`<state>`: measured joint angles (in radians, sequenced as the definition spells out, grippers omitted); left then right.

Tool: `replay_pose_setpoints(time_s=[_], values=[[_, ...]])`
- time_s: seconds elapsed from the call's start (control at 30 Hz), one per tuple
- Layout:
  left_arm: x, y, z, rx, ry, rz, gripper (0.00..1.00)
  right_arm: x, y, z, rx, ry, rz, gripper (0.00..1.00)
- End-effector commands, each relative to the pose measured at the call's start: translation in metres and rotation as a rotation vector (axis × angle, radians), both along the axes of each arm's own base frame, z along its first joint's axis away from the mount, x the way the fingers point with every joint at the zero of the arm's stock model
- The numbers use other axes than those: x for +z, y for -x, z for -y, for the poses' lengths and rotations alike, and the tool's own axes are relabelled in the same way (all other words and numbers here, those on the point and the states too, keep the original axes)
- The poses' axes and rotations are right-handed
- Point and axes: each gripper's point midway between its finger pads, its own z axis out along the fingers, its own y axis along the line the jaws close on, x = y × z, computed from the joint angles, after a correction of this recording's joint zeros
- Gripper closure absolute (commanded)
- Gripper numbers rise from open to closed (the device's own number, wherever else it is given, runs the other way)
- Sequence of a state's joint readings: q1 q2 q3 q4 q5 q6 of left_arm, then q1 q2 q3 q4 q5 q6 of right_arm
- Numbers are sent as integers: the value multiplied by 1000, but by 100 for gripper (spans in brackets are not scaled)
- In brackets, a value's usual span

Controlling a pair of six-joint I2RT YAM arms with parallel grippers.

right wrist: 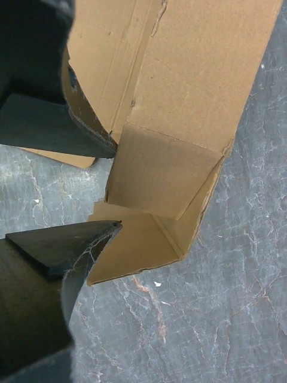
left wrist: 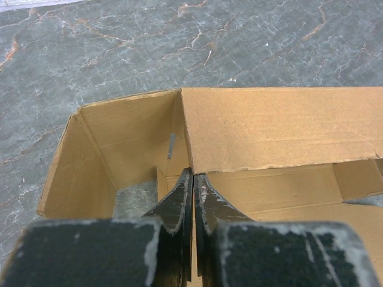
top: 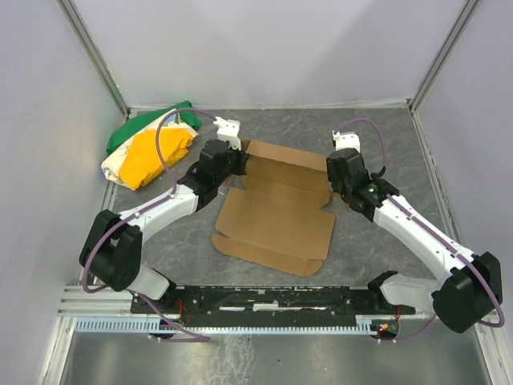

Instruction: Fold the paper box

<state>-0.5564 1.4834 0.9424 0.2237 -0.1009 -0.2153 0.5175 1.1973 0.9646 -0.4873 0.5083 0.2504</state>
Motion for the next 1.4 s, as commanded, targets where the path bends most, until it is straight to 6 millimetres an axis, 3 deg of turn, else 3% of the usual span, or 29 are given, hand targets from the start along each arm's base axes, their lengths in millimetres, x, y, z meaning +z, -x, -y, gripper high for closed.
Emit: replay_pose_setpoints(time_s=[0.0, 0.37, 0.43, 0.5, 0.57, 0.97, 1.37], values=[[21, 2, 1, 3, 71, 40, 97, 19, -12, 0, -5, -8, 115, 46], [23, 5, 3, -10, 91, 42, 97, 21, -16, -15, 84, -51, 158, 51], [23, 6, 4, -15, 95, 43, 97, 18, -16, -21, 98, -81, 155, 59], [22, 6, 4, -14, 97, 41, 97, 13, -16, -24, 87, -105, 138, 80], [22, 6, 4, -15, 99, 37, 97, 12, -16, -28, 75, -135, 119, 89], [21, 11, 8, -29, 141, 29, 97, 1, -7, -52, 56, -326, 46, 87], [9, 25, 11, -38, 242, -9, 97, -11, -7, -63, -13, -567, 151, 81]])
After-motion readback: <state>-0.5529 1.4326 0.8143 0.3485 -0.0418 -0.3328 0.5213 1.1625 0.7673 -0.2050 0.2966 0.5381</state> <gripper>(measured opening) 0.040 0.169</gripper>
